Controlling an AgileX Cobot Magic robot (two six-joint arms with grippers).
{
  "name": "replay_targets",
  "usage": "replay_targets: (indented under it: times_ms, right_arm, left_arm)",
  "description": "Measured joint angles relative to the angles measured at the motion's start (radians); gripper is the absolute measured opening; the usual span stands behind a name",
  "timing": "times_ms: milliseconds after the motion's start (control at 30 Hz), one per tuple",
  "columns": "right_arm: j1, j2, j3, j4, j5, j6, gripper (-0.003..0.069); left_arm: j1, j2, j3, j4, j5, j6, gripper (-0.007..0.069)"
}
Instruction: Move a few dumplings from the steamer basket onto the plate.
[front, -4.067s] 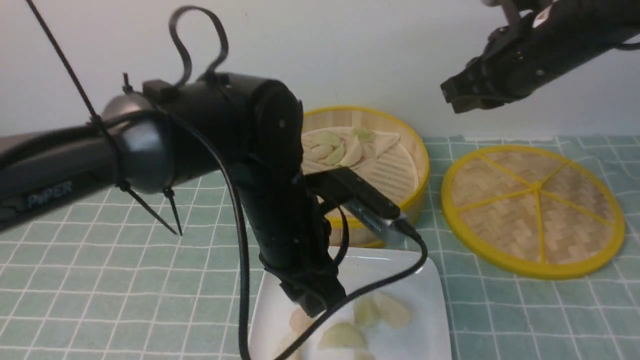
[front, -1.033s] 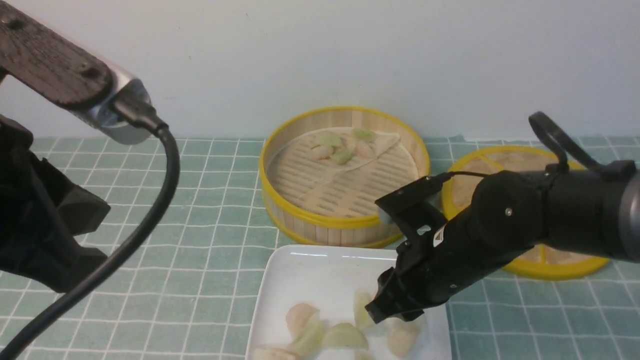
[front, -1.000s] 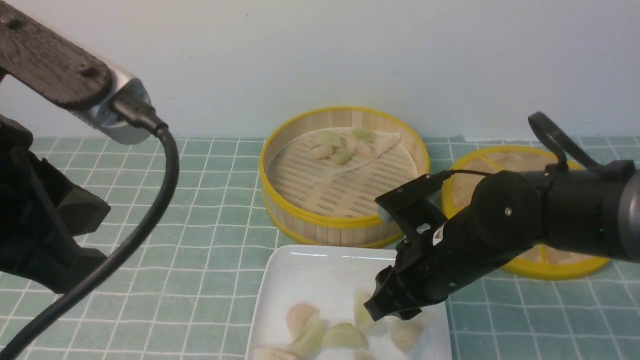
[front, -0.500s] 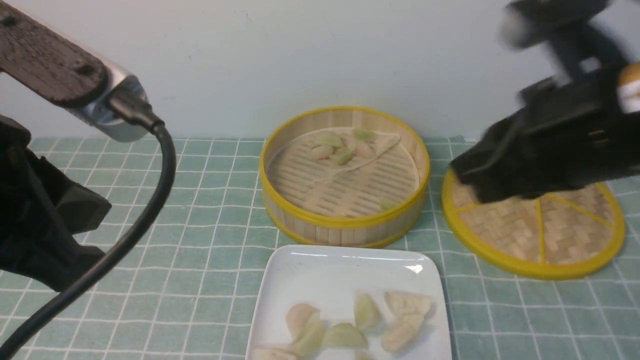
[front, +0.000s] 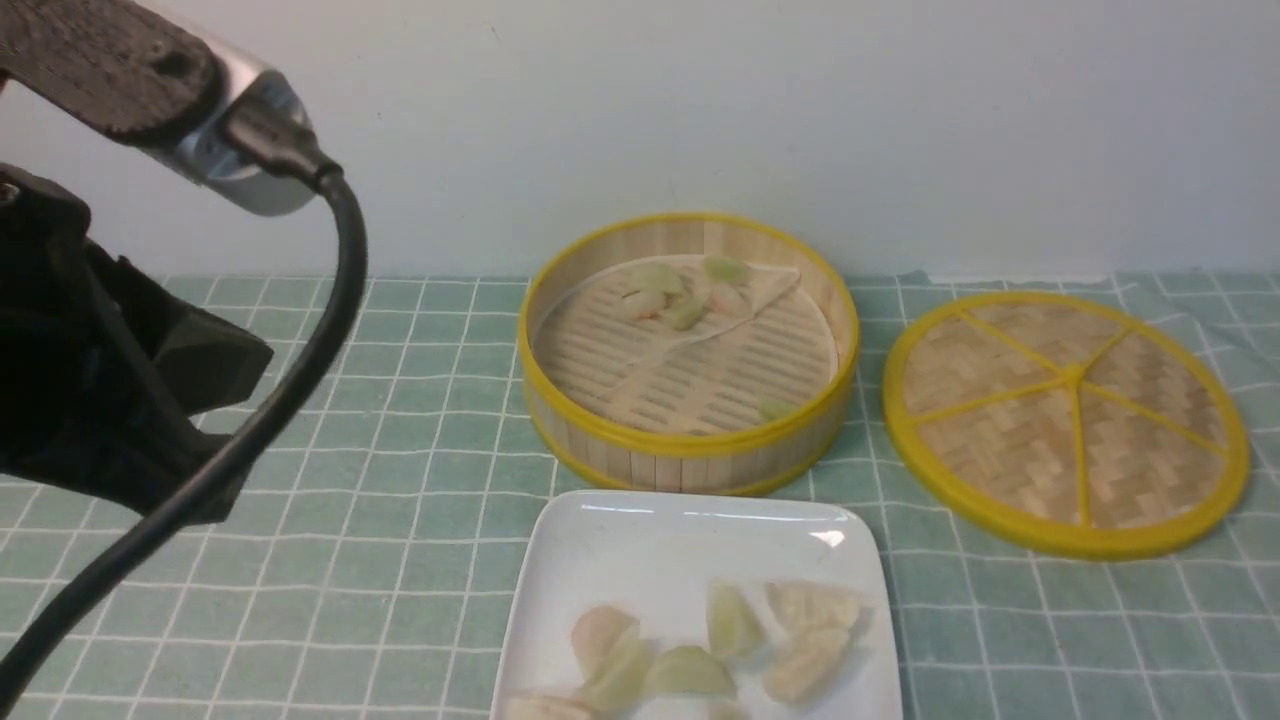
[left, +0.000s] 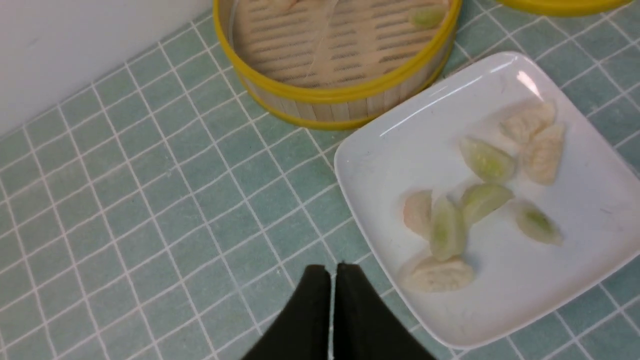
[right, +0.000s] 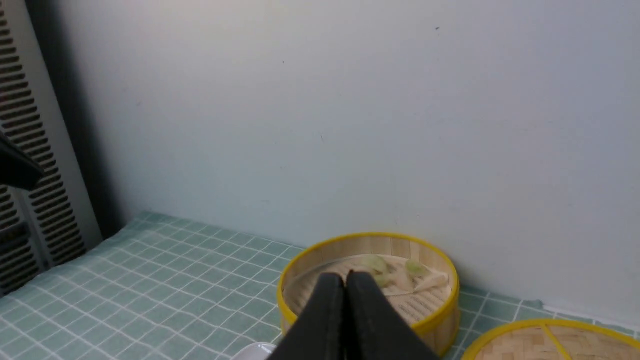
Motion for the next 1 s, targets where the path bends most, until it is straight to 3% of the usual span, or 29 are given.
replay_targets:
  times_ms: [167,367,733,1000]
  right_arm:
    - [0.000,-0.051,0.143,-0.053,-0.094,0.056,-0.0013]
    - [0.000,-0.051,0.156,-0.065,-0.177,0.063,-0.0013]
    - [0.000,-0.051,0.163,-0.067,-0.178,0.063,-0.0013]
    - [0.000,-0.051,0.163,-0.067,-0.178,0.063,-0.0013]
  left_arm:
    - [0.000,-0.007,0.001,-0.031,-0.023,0.007,-0.0006]
    - [0.000,-0.155,0.071,-0.031,-0.034,-0.002,-0.0006]
    - [0.000,-0.653,0.399,0.008,-0.332,-0.064,-0.0006]
    - [0.000,-0.761,0.485,0.011,-0.328,-0.070,-0.0006]
